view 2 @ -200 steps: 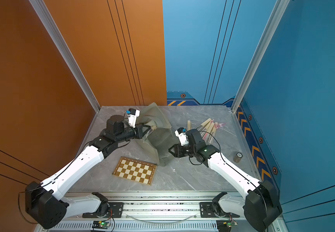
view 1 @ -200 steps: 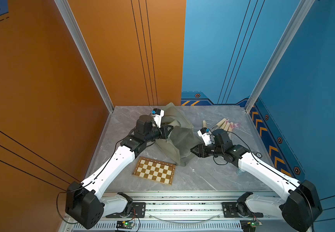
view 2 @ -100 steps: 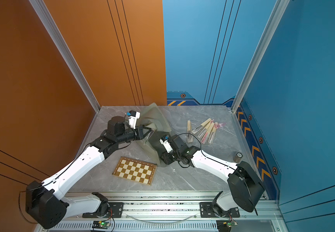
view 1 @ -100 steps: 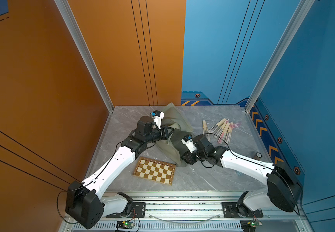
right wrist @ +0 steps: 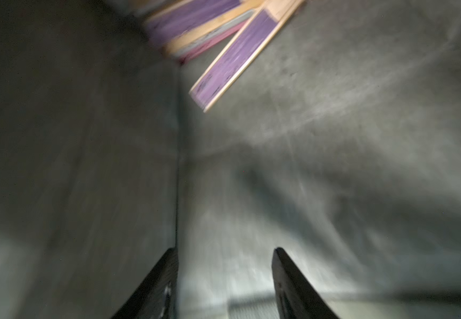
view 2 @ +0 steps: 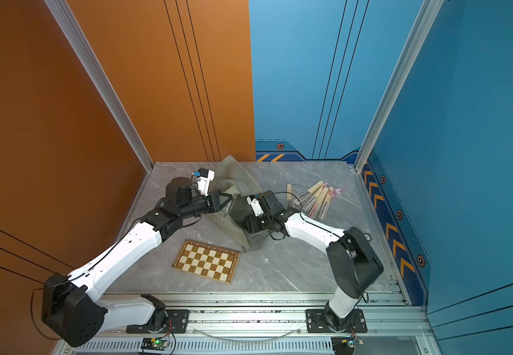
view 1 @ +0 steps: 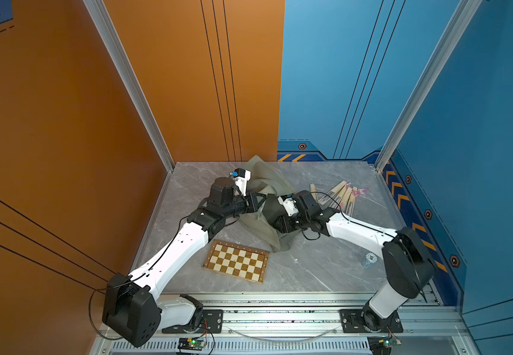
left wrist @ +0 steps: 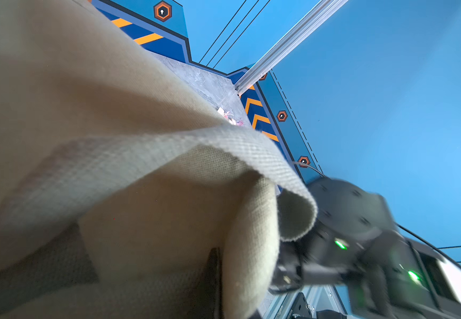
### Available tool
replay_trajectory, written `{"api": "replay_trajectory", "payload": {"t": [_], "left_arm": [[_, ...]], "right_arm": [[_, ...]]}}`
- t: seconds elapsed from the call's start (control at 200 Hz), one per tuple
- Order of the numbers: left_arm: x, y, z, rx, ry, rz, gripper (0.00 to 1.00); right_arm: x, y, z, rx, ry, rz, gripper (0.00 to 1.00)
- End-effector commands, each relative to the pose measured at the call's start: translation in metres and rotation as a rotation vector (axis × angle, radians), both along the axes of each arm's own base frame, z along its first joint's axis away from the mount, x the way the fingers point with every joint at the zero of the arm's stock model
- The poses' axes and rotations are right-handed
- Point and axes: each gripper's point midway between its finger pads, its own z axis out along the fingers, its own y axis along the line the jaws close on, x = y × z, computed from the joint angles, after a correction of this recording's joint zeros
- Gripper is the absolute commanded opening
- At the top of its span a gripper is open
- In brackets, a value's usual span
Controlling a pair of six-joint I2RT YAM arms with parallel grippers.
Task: Take out the folding fans from the tote bags
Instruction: Pick up the folding fan from the canvas bag.
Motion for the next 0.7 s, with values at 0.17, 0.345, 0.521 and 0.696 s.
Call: {"api": "replay_trajectory", "payload": {"t": [0.17, 0.345, 0.521, 0.696], "left_arm": [[-0.024, 0.010, -0.020, -0.035, 0.038, 0.029, 0.00], [-0.034, 0.018, -0.030, -0.044, 0.037, 0.053, 0.00], [-0.040, 0.025, -0.043, -0.045, 0.039, 0.080, 0.00], [-0.043, 0.026, -0.051, -0.039, 0.053, 0.080, 0.00]], "right_arm": [[0.024, 0.032, -0.022, 0.123, 0.114, -0.030, 0.58], [0.043, 0.039, -0.018, 0.194, 0.134, -0.063, 0.59], [0.058, 0.061, -0.016, 0.332, 0.222, -0.077, 0.62], [0.062, 0.084, -0.034, 0.401, 0.272, -0.094, 0.66]]}}
